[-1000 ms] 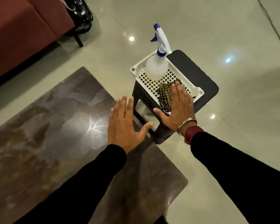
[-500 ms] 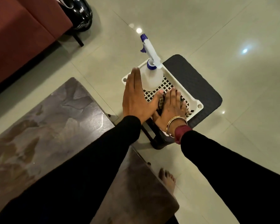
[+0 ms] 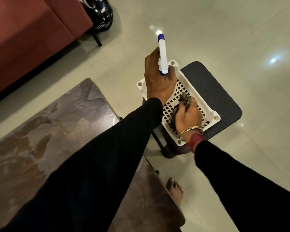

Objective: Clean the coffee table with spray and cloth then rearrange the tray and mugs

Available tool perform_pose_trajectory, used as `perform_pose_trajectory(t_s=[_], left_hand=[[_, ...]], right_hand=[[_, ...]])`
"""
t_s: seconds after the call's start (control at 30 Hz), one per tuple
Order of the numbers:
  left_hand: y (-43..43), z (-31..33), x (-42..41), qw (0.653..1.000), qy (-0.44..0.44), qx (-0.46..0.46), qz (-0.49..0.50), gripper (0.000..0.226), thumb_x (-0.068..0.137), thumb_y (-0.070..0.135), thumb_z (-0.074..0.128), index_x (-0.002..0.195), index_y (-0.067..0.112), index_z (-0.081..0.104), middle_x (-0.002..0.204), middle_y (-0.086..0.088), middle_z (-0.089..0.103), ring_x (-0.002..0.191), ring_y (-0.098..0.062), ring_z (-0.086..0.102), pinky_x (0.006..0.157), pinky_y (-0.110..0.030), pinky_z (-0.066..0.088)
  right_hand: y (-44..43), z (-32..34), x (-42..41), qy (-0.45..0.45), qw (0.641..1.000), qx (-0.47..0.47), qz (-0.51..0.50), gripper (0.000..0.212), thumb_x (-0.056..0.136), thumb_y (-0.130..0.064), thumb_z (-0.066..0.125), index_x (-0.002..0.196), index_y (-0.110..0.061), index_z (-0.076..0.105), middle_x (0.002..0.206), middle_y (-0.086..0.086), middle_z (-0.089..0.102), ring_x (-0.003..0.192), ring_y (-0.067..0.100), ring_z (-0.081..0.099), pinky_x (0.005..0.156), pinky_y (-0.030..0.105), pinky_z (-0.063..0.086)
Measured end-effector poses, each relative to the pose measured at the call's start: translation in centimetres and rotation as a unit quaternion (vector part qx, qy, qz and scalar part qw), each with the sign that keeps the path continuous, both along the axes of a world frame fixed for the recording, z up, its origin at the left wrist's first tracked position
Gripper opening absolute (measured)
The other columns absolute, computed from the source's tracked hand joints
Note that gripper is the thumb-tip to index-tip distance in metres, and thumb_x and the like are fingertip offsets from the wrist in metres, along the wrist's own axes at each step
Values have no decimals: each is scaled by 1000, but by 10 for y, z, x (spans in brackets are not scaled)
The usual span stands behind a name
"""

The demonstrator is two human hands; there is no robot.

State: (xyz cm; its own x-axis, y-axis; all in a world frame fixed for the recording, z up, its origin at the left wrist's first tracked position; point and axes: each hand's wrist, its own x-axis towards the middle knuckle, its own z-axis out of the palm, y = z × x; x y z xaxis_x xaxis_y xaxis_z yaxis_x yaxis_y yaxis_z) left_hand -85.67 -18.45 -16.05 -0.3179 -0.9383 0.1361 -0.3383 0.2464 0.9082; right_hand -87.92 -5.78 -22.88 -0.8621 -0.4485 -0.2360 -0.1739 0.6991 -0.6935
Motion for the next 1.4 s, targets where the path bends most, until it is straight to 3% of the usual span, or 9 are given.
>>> perform_pose_trajectory(t_s=[0.13, 0.23, 0.37, 0.53, 0.7, 0.9, 1.13, 1.27, 1.4], left_hand=[[28, 40, 61, 996, 48, 32, 62, 44, 76, -1, 61, 119, 6, 59, 108, -5, 64, 97, -18, 62, 87, -30, 54], [55, 56, 138, 987, 12, 102, 126, 32, 76, -1, 62, 105, 14, 60, 94, 1, 63, 84, -15, 61, 77, -19, 50], [73, 61, 219, 964, -68, 190, 175, 31, 77, -3, 61, 95, 22, 57, 86, -2, 60, 76, -16, 59, 69, -20, 49], [67, 56, 267, 943, -122, 259, 169, 22, 80, 0, 62, 93, 16, 57, 85, -12, 61, 71, -21, 59, 57, -23, 50], [60, 47, 293, 935, -148, 277, 165, 17, 80, 3, 60, 91, 16, 56, 76, -8, 61, 59, -13, 53, 44, -13, 38], [67, 39, 327, 949, -146, 235, 152, 29, 75, -1, 60, 84, 25, 51, 74, 1, 53, 65, -17, 53, 56, -28, 46], [60, 34, 371, 957, -151, 212, 125, 19, 76, 0, 61, 81, 14, 49, 71, -3, 47, 62, -18, 47, 55, -29, 41], [49, 38, 384, 960, -137, 208, 130, 24, 73, -1, 62, 80, 19, 50, 72, 2, 50, 63, -14, 49, 55, -25, 42], [42, 39, 387, 961, -123, 214, 126, 26, 72, -1, 60, 81, 21, 52, 74, 2, 53, 65, -14, 51, 57, -19, 39]], right_hand=[[6, 27, -20, -176, 940, -238, -170, 25, 101, -29, 60, 110, -9, 73, 93, -6, 76, 93, 14, 68, 87, 21, 51], [9, 51, -8, -411, 808, -388, -164, 51, 86, -34, 73, 128, -6, 69, 128, 10, 73, 121, 25, 68, 105, 41, 52], [11, 73, 38, -559, 725, -390, -100, 43, 102, -39, 45, 122, -18, 76, 143, 7, 64, 134, 24, 60, 111, 42, 48], [-6, 64, 106, -451, 839, -305, -7, 67, 91, -56, 67, 146, -18, 58, 148, 4, 60, 138, 29, 56, 116, 56, 42], [-21, 57, 163, -162, 933, -224, 231, 47, 100, -41, 52, 142, -20, 58, 137, -10, 58, 126, 2, 55, 112, 22, 40], [-60, -1, 219, 163, 868, 129, 452, 66, 96, -64, 24, 160, -50, 20, 174, 0, 3, 160, 36, -3, 120, 71, 8], [-214, -12, 232, 184, 869, 154, 433, 72, 99, -58, 22, 165, -31, 18, 175, 3, -8, 159, 38, -12, 122, 71, -1], [-138, -6, 267, 223, 740, 97, 627, 75, 95, -52, 28, 165, -28, 20, 175, 0, 0, 161, 30, -4, 122, 69, 9], [-141, -7, 215, 204, 832, 128, 500, 74, 94, -52, 34, 164, -30, 23, 174, -1, 10, 161, 30, 7, 121, 69, 8]])
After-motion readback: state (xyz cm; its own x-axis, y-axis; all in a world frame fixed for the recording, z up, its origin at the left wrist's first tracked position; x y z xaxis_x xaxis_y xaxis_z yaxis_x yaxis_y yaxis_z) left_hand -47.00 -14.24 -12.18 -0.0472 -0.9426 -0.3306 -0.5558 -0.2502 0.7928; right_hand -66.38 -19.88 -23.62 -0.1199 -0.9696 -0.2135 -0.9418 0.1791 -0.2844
